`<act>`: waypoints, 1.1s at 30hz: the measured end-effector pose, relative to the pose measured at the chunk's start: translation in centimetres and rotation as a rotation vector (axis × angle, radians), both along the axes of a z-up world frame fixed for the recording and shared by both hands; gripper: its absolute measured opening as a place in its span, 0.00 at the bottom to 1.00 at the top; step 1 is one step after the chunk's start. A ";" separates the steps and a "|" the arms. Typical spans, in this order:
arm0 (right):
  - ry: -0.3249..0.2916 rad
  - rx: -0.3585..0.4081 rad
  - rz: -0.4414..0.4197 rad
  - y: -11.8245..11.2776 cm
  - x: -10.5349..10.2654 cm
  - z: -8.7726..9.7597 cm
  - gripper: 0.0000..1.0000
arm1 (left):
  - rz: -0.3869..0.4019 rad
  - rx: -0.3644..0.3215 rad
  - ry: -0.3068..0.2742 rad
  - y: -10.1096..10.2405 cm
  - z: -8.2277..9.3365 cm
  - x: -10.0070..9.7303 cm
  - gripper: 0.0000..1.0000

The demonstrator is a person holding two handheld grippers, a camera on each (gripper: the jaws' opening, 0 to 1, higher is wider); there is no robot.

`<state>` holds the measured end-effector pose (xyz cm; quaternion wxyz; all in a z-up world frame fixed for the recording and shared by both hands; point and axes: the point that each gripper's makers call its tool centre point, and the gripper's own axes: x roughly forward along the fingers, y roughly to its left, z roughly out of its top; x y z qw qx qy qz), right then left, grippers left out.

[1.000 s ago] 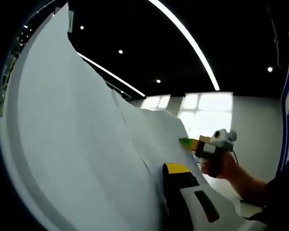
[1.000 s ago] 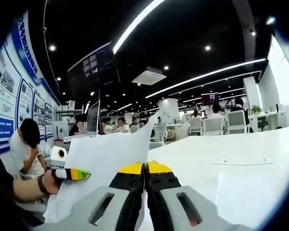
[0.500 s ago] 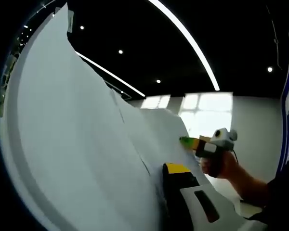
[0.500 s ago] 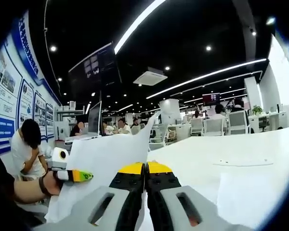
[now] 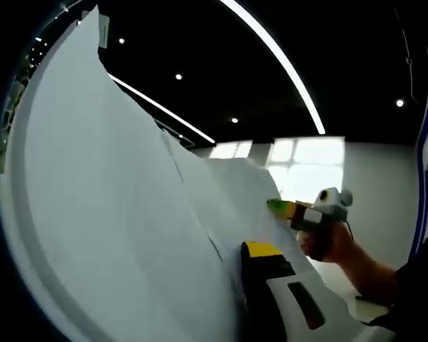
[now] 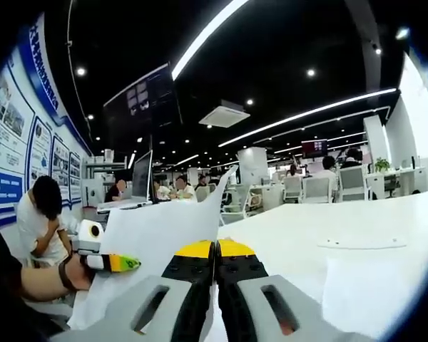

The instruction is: Organize the stack of printing papers by aligning and flattening the scattered papers on the table

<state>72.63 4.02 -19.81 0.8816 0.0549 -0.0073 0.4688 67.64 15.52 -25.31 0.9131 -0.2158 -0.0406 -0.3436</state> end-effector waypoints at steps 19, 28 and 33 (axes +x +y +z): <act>0.001 0.006 0.007 0.3 -0.4 0.2 0.00 | -0.001 0.001 0.000 0.5 -0.1 0.5 0.16; 0.001 0.009 0.013 0.5 -0.6 0.2 0.00 | -0.002 0.002 0.000 0.6 -0.2 0.8 0.16; -0.001 0.009 0.015 0.6 -0.8 0.2 0.00 | -0.001 0.002 0.000 0.7 -0.2 0.9 0.16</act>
